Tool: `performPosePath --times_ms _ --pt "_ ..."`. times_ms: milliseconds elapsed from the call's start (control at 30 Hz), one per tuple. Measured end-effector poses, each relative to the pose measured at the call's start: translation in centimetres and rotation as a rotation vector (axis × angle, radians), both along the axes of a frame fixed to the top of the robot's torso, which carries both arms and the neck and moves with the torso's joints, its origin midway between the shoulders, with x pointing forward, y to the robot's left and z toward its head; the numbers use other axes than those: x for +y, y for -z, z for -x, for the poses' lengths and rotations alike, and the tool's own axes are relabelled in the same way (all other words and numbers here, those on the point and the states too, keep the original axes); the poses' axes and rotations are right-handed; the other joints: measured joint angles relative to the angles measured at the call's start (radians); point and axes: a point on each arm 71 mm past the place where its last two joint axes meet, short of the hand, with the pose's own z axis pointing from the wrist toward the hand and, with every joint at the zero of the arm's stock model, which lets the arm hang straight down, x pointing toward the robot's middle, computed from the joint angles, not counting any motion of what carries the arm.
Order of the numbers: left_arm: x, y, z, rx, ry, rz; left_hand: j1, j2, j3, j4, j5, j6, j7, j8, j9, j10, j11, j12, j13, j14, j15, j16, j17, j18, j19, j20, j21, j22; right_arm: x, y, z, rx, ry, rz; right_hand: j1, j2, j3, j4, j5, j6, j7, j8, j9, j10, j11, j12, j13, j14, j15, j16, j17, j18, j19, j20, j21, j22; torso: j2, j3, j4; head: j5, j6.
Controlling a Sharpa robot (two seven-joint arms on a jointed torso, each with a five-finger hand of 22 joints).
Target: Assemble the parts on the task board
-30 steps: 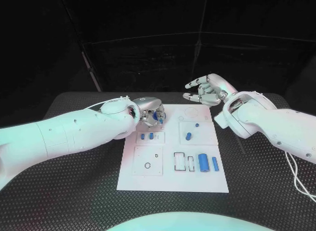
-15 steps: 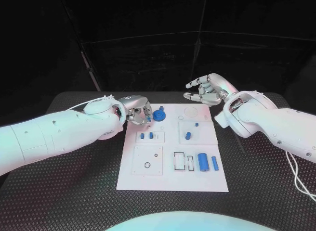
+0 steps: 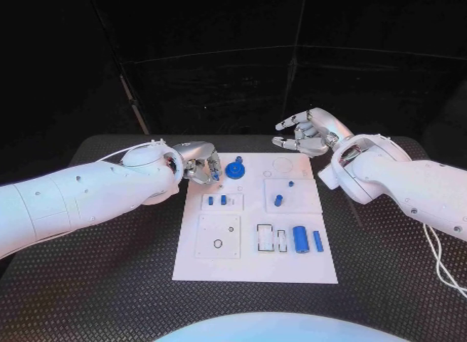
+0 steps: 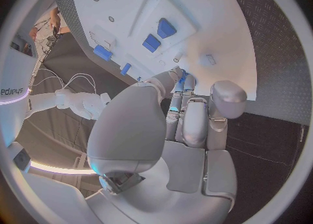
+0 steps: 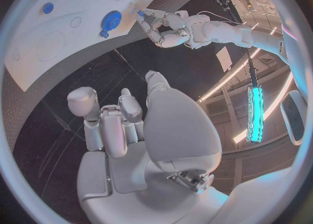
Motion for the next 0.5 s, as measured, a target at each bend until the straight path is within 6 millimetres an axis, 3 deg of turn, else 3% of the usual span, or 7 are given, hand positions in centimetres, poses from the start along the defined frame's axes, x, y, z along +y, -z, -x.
performPosePath --times_ms 500 --pt "-0.87 0.78 0.03 0.027 0.010 -0.001 0.000 0.000 0.000 0.000 0.000 0.000 0.000 -0.004 0.000 0.000 0.000 -0.004 0.000 0.000 0.000 0.000 -0.001 0.000 0.000 0.000 0.004 0.003 0.08 -0.01 0.02 0.001 -0.002 -0.001 0.000 0.000 0.000 0.000 0.000 0.000 0.000 0.000 0.000 0.000 0.000 0.000 0.000 0.000 0.000 0.000 0.000 0.000 0.000 0.000 0.000 0.000 0.000 -0.0001 0.0005 0.000 -0.002"
